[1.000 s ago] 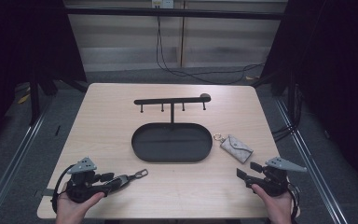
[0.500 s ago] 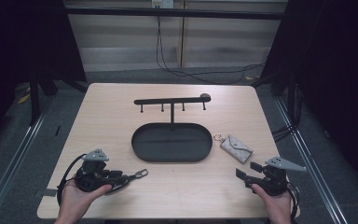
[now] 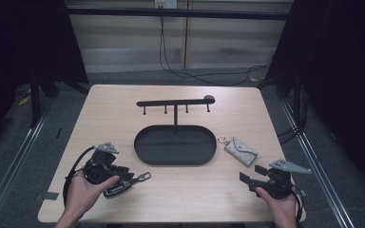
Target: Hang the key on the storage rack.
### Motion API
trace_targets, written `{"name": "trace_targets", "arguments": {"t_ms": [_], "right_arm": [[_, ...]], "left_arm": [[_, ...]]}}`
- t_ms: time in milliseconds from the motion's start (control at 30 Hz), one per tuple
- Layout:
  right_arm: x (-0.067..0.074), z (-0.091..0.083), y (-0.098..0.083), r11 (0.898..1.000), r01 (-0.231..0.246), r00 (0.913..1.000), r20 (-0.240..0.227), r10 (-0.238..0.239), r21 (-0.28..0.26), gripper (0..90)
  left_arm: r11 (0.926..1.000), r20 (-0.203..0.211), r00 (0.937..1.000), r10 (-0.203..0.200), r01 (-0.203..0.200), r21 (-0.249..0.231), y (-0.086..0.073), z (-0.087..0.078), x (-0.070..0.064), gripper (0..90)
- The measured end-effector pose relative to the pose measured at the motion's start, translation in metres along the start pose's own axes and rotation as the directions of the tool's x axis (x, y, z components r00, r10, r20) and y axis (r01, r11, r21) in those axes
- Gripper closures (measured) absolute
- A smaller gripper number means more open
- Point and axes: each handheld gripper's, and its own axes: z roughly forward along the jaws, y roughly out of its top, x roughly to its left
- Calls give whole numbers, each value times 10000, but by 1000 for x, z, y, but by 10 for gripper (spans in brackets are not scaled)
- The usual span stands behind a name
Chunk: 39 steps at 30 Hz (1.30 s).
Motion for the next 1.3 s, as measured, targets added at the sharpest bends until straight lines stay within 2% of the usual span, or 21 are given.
{"name": "trace_targets", "arguments": {"t_ms": [67,133,233,300,367,500,533,567,600,633,700,767,800,833,933,967,1033,1067,1100,1133,1300], "right_arm": [[0,1,0,10000,-27,9999,-147,28,45,261],[0,1,0,10000,-36,9998,-171,37,55,260],[0,2,0,9999,-43,9998,-190,45,93,253],[0,2,0,9999,-49,9998,-188,50,94,254],[0,3,0,9999,-34,9997,-256,38,169,257],[0,3,0,9997,-18,9996,-296,25,227,257],[0,3,0,9997,-30,9995,-303,37,236,256],[-1,4,0,9997,-35,9995,-307,43,244,256],[0,4,0,9995,-53,9995,-297,62,300,256],[0,5,0,9994,-48,9995,-319,59,349,256],[0,5,0,9993,-32,9994,-353,45,364,256],[0,5,0,9992,-12,9993,-371,27,392,256],[0,5,0,9992,-12,9993,-371,27,392,256],[0,6,0,9990,-6,9993,-360,22,437,256],[0,7,0,9988,8,9995,-329,8,490,256],[0,6,0,9989,-2,9995,-312,17,471,256],[-1,6,0,9990,-48,9995,-321,62,445,256],[-1,6,0,9989,-65,9995,-310,80,473,257],[-1,7,0,9987,-60,9995,-317,76,499,256],[-1,7,0,9987,-31,9995,-307,47,513,257],[-1,7,-1,9985,-47,9993,-357,66,541,256]], "left_arm": [[9996,-244,9996,121,-115,250,5,5,2,690],[9993,-258,9995,177,-168,337,6,8,2,695],[9959,-295,9984,475,-451,787,12,18,0,699],[9951,-278,9979,589,-565,810,14,20,-1,698],[9889,-303,9961,828,-784,1263,19,28,-1,685],[9839,-228,9958,890,-844,1574,26,32,-1,661],[9812,-189,9954,943,-897,1707,28,34,-1,653],[9747,-433,9938,1026,-918,2037,32,37,-2,651],[9747,-433,9938,1026,-918,2037,32,37,-2,645],[9692,-530,9922,1126,-979,2262,34,38,-2,644],[9632,-410,9922,1177,-1040,2480,38,40,-2,645],[9508,-358,9898,1381,-1224,2847,41,44,-3,652],[9508,-358,9898,1381,-1224,2847,41,44,-3,657],[9417,-413,9876,1513,-1313,3099,42,48,-3,668],[9385,-466,9866,1564,-1338,3184,43,51,-2,703],[9326,-481,9848,1666,-1416,3320,44,54,-2,703],[9271,-317,9855,1665,-1455,3453,45,57,-2,704],[9208,-361,9830,1799,-1554,3577,47,61,-2,708],[9208,-361,9830,1799,-1554,3577,47,61,-2,707],[9157,-255,9834,1794,-1575,3696,48,63,-2,705],[9117,-195,9848,1728,-1524,3815,50,67,1,668]]}}
